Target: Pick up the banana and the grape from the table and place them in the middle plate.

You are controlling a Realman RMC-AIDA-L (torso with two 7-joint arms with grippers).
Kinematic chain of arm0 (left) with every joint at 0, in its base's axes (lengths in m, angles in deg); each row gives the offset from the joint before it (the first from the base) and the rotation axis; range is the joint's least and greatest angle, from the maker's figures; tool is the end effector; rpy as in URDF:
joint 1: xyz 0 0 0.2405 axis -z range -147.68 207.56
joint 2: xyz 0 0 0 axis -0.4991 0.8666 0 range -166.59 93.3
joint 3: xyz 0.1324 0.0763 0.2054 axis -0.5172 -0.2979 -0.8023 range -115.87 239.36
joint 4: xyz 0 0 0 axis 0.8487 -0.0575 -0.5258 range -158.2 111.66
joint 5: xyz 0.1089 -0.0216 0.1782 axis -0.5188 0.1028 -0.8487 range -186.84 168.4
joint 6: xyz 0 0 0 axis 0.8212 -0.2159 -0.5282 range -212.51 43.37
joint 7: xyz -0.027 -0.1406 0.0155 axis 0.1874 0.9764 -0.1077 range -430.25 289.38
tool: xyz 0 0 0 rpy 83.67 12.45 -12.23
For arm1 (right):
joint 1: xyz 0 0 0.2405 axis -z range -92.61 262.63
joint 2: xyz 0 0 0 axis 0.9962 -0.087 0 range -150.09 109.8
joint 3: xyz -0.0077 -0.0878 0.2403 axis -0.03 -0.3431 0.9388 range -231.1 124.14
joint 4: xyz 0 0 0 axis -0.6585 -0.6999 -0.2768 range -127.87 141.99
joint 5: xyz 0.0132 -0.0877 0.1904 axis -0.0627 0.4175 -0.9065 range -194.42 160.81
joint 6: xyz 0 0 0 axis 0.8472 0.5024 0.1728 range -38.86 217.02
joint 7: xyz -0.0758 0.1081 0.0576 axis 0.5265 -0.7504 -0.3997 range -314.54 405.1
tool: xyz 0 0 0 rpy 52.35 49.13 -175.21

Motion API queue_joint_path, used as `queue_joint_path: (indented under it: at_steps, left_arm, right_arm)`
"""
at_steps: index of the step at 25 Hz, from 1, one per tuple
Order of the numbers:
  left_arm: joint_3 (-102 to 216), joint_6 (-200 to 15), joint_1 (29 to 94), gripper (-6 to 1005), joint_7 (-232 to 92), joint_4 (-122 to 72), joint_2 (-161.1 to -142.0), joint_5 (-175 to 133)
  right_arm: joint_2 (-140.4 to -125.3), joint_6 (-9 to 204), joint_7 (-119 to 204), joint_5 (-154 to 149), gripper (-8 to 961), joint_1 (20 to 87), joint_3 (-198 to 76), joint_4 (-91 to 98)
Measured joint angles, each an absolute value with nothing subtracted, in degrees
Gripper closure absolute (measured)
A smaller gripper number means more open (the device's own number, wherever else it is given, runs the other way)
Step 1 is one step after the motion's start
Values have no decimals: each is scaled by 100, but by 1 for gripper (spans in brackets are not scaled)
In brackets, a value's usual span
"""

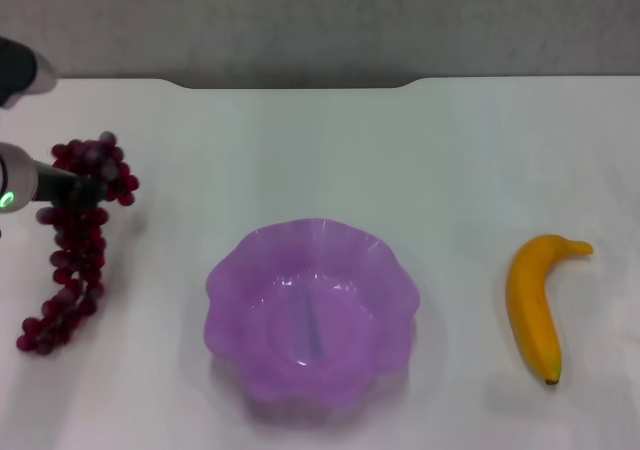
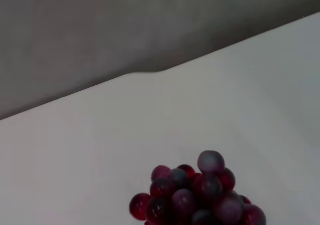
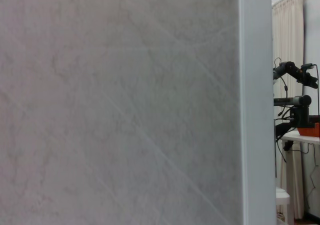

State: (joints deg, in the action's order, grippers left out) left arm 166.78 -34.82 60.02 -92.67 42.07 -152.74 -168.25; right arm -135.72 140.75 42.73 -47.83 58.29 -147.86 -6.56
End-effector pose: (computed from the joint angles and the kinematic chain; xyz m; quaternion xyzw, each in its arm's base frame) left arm -0.2605 0.4222 0.0514 -0.7974 -0.3880 0.0694 0.4569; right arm 0.3640 0.3720 0.0554 -0.6021 0.2812 0.2337 0.7098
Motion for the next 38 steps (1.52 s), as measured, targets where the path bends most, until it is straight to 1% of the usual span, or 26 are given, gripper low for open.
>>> queue_joint_path:
  at_steps: [11,18,29,38]
  left_arm:
    - [16897,-2361,5774,712,-9665,5754,-15265,-16577]
    - [16927,-1597,5809,716,-9852,6590,-15266,-16563]
    - [16426,-492,5797,721,-9980,8553,-15297,-16194]
    - [15913,-337,5641,730,-10060,8809,-15301,-15669]
  right_arm:
    - [-13572,14075,4273,-4783,72,5858,-14784,-657]
    - [-13572,14075,4273,-4783,72,5880,-14784,-657]
    - [-13563,14075,4273,-4783,72,5895,-14787,-657]
    - [-13563,14074,4273,-4783,72,5876,-14787,-656]
